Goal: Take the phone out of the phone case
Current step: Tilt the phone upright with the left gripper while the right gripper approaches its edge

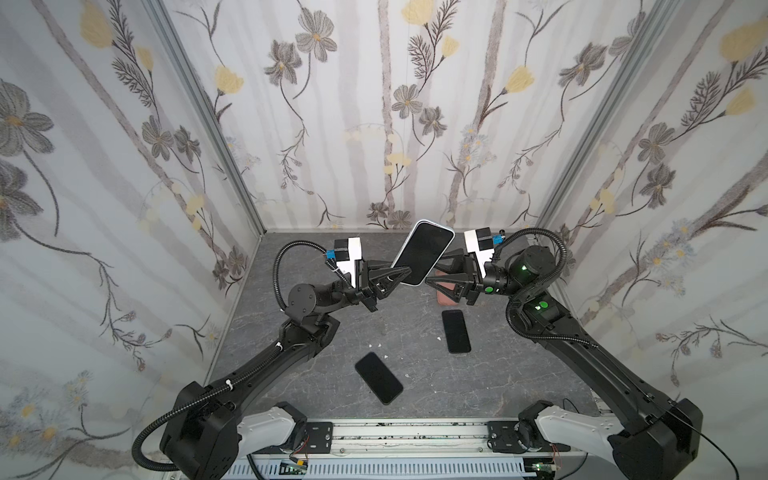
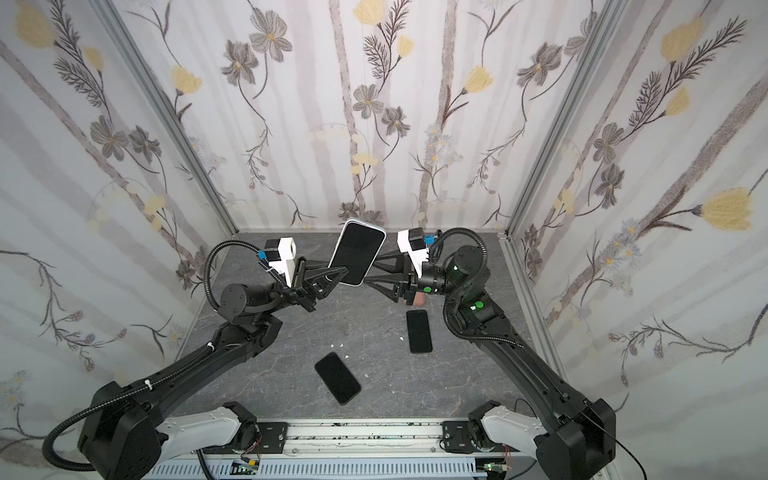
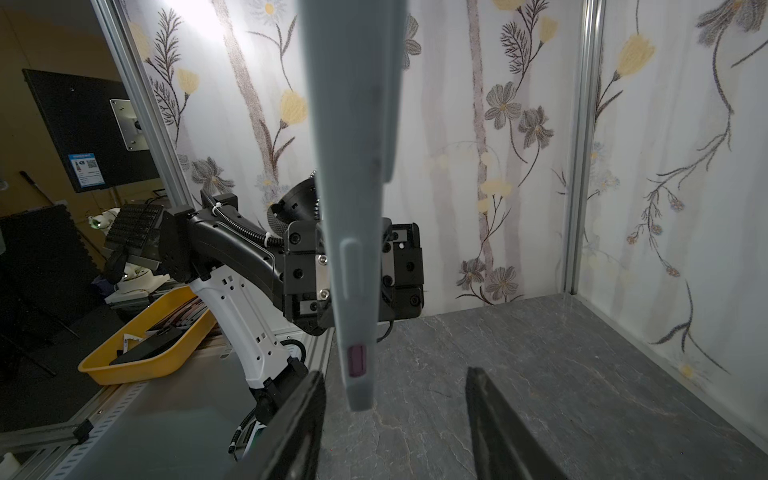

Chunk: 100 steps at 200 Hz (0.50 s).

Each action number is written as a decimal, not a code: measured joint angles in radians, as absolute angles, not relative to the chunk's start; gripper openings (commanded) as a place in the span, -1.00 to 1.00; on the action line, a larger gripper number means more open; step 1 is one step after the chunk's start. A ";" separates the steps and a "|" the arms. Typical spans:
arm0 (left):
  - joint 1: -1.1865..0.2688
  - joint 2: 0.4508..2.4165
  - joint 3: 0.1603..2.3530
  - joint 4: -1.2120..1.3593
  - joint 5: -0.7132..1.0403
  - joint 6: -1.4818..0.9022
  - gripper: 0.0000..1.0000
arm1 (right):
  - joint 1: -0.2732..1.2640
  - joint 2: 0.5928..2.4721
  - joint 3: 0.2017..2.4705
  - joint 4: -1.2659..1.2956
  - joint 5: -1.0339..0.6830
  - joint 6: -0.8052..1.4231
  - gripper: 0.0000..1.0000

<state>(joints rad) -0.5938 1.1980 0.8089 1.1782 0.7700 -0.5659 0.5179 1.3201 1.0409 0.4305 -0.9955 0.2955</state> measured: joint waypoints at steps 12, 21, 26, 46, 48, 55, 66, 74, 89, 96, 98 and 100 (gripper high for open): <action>-0.598 1.200 0.809 1.185 0.770 -0.569 -1.00 | 0.529 1.327 1.047 0.426 -0.995 0.291 -0.08; -0.601 1.201 0.809 1.185 0.770 -0.569 -1.00 | 0.534 1.332 1.051 0.423 -0.996 0.288 -0.13; -0.601 1.202 0.809 1.185 0.770 -0.569 -1.00 | 0.538 1.335 1.053 0.423 -0.996 0.287 -0.15; -0.601 1.206 0.809 1.192 0.769 -0.571 -1.00 | 0.550 1.342 1.062 0.422 -0.995 0.286 -0.24; -0.601 1.206 0.809 1.192 0.769 -0.572 -1.00 | 0.550 1.343 1.063 0.422 -0.995 0.286 -0.25; -0.601 1.207 0.809 1.193 0.768 -0.572 -1.00 | 0.552 1.345 1.063 0.421 -0.996 0.286 -0.27; -0.602 1.208 0.809 1.194 0.767 -0.573 -1.00 | 0.554 1.345 1.063 0.419 -0.996 0.286 -0.26; -0.602 1.209 0.807 1.195 0.767 -0.573 -1.00 | 0.554 1.345 1.063 0.419 -0.995 0.286 -0.26; -0.603 1.209 0.804 1.199 0.767 -0.573 -1.00 | 0.556 1.345 1.063 0.420 -0.996 0.286 -0.27; -0.603 1.209 0.802 1.200 0.767 -0.573 -1.00 | 0.557 1.345 1.063 0.421 -0.995 0.286 -0.27; -0.603 1.209 0.801 1.200 0.767 -0.573 -1.00 | 0.557 1.345 1.063 0.421 -0.995 0.286 -0.27; -0.603 1.209 0.801 1.200 0.767 -0.573 -1.00 | 0.558 1.345 1.063 0.421 -0.995 0.286 -0.27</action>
